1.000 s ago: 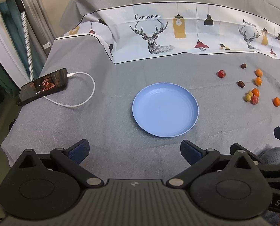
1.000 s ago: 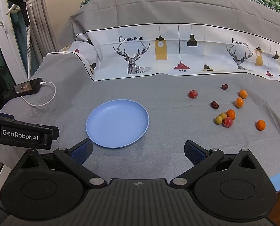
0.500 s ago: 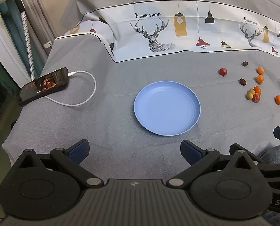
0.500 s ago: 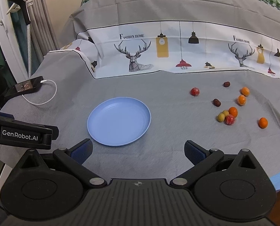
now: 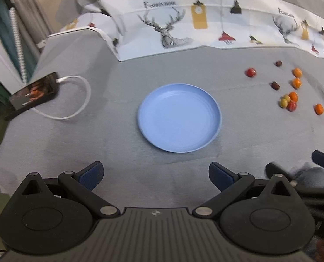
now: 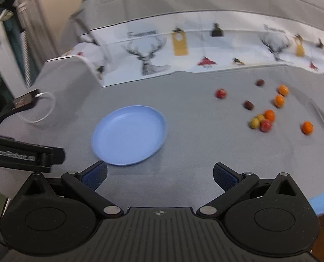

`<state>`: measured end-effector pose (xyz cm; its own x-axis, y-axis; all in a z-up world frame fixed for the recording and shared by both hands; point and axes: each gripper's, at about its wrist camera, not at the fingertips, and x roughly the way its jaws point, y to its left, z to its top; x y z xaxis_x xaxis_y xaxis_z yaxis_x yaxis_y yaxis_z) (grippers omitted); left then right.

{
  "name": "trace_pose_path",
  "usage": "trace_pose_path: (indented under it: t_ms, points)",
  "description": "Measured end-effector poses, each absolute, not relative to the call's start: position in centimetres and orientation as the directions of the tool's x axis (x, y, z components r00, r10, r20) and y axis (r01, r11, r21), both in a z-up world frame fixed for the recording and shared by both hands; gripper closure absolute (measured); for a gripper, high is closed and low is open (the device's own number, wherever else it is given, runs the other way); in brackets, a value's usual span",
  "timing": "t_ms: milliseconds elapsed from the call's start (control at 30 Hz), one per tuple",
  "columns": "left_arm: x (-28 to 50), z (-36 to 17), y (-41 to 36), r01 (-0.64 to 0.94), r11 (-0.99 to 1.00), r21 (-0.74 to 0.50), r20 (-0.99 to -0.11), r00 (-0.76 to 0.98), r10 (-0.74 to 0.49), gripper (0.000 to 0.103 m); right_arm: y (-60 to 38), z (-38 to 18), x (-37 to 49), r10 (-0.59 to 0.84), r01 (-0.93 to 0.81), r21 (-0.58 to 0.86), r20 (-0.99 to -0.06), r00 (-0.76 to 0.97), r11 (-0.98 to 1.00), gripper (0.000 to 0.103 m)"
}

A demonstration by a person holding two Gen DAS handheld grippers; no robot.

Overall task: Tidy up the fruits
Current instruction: 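Grasp the yellow fruit with the left tool while the right tool grasps a mandarin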

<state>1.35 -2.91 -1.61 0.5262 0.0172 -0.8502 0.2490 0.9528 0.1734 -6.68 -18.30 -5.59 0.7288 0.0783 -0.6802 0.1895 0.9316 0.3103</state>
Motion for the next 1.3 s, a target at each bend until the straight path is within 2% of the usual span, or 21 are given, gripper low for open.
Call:
trace_pose_path:
  t_ms: [200, 433, 700, 833, 1033, 1067, 1100, 1133, 1200, 1233, 1267, 1300]
  points:
    - [3.0, -3.4, -9.2, 0.353, 0.917, 0.183, -0.853, 0.52, -0.03, 0.0, -24.8, -8.0, -7.0, -0.076, 0.385, 0.299, -0.697, 0.713, 0.873, 0.001]
    - [6.2, -7.6, -18.8, 0.484, 0.864, 0.14, -0.83, 0.533, -0.164, 0.0, -34.5, -11.7, -6.5, -0.279, 0.572, 0.237, -0.689, 0.669, 0.786, 0.001]
    - [11.9, -15.8, -30.3, 0.657, 0.74, 0.142, -0.858, 0.455, -0.239, 0.001, -42.2, -17.9, -2.4, -0.327, 0.652, 0.187, -0.745, 0.582, 0.734, 0.001]
    - [14.0, -19.7, -34.4, 0.721, 0.679, 0.14, -0.876, 0.41, -0.255, 0.008, -45.2, -21.7, 0.0, -0.326, 0.693, 0.168, -0.789, 0.521, 0.701, 0.001]
    - [15.5, -21.7, -37.1, 0.76, 0.645, 0.085, -0.867, 0.375, -0.328, 0.008, -47.8, -25.3, 2.8, -0.289, 0.684, 0.169, -0.815, 0.502, 0.71, 0.001]
    - [15.7, -21.9, -37.4, 0.762, 0.643, 0.076, -0.865, 0.371, -0.337, 0.012, -48.1, -25.6, 3.3, -0.305, 0.689, 0.159, -0.811, 0.499, 0.707, 0.001]
    - [15.8, -22.1, -37.6, 0.766, 0.64, 0.064, -0.867, 0.36, -0.345, 0.027, -48.3, -25.8, 3.6, -0.321, 0.692, 0.148, -0.804, 0.5, 0.706, 0.001]
    - [15.9, -22.0, -37.6, 0.771, 0.635, 0.042, -0.872, 0.339, -0.353, 0.036, -48.4, -26.0, 3.9, -0.336, 0.692, 0.139, -0.797, 0.503, 0.708, 0.001]
    - [16.0, -21.5, -37.5, 0.772, 0.636, 0.003, -0.863, 0.323, -0.388, 0.077, -48.4, -26.3, 4.4, -0.362, 0.682, 0.109, -0.781, 0.509, 0.723, 0.016]
    - [16.0, -21.3, -37.6, 0.778, 0.628, -0.013, -0.87, 0.301, -0.391, 0.077, -48.2, -26.2, 4.3, -0.386, 0.673, 0.088, -0.762, 0.52, 0.734, 0.049]
    - [15.8, -21.1, -37.5, 0.78, 0.625, -0.03, -0.869, 0.288, -0.402, 0.077, -47.9, -26.0, 4.2, -0.401, 0.656, 0.075, -0.738, 0.542, 0.751, 0.066]
    - [15.4, -20.7, -37.3, 0.783, 0.621, -0.029, -0.865, 0.291, -0.408, 0.077, -47.8, -25.9, 4.2, -0.4, 0.649, 0.072, -0.734, 0.548, 0.758, 0.067]
